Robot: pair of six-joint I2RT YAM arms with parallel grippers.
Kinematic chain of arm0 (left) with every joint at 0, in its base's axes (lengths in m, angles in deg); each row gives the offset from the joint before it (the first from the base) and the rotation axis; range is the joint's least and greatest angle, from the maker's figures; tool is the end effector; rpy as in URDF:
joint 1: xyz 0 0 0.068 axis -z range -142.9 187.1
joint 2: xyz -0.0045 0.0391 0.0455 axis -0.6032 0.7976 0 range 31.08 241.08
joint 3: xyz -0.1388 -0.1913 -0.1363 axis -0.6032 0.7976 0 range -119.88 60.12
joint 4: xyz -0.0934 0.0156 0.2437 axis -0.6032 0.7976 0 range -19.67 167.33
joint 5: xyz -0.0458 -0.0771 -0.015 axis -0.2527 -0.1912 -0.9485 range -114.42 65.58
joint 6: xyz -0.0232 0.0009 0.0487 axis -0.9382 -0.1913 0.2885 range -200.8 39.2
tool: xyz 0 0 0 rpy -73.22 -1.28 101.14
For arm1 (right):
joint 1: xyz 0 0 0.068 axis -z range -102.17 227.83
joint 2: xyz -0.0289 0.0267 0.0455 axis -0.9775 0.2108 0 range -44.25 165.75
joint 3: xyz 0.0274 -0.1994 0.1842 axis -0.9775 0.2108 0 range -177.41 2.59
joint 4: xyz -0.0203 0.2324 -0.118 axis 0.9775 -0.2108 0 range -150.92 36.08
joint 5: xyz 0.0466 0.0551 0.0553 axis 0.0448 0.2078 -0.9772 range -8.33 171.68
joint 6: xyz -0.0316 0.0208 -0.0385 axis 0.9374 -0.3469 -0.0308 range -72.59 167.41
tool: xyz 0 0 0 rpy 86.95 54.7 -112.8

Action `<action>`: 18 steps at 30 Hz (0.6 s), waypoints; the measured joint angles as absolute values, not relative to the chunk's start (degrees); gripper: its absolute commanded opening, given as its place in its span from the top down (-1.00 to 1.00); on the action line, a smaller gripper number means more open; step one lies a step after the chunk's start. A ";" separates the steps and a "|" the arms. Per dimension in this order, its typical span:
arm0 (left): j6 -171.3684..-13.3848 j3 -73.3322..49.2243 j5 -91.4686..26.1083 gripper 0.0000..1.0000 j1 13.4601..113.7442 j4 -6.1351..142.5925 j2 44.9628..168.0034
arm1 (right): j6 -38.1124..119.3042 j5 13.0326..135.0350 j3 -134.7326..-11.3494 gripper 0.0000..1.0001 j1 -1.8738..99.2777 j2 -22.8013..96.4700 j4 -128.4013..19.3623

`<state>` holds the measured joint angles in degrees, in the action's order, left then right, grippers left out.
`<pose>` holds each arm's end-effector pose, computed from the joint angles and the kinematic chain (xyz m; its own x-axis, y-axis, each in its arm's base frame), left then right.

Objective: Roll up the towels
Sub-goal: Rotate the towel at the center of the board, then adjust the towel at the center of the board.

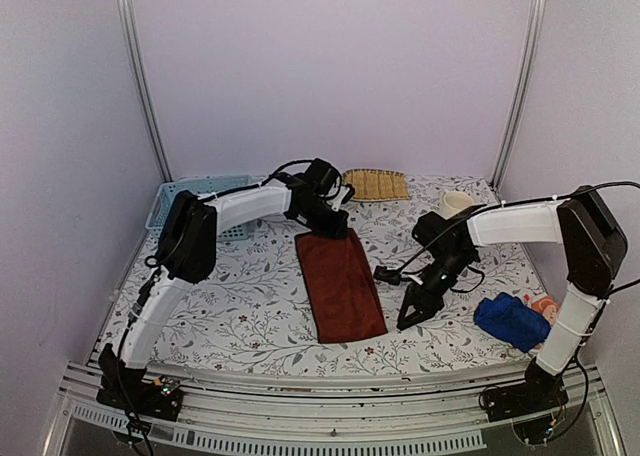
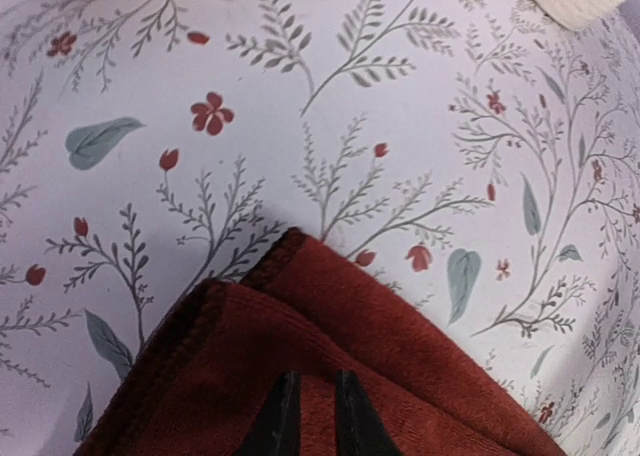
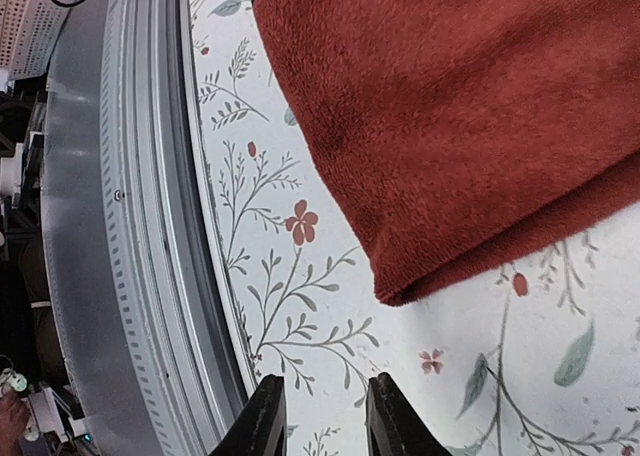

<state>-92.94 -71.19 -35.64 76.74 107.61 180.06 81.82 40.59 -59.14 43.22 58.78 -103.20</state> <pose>0.4271 -0.3630 0.1431 -0.7660 0.3668 -0.5279 0.5634 0.7785 -0.2767 0.2354 0.1908 0.1533 -0.4401 -0.8212 -0.3632 -0.8139 0.1939 0.5477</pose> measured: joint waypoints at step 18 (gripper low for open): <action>-98.62 -14.27 -32.98 0.72 85.44 87.17 128.42 | 75.18 51.79 -80.82 -0.11 53.95 47.48 -88.40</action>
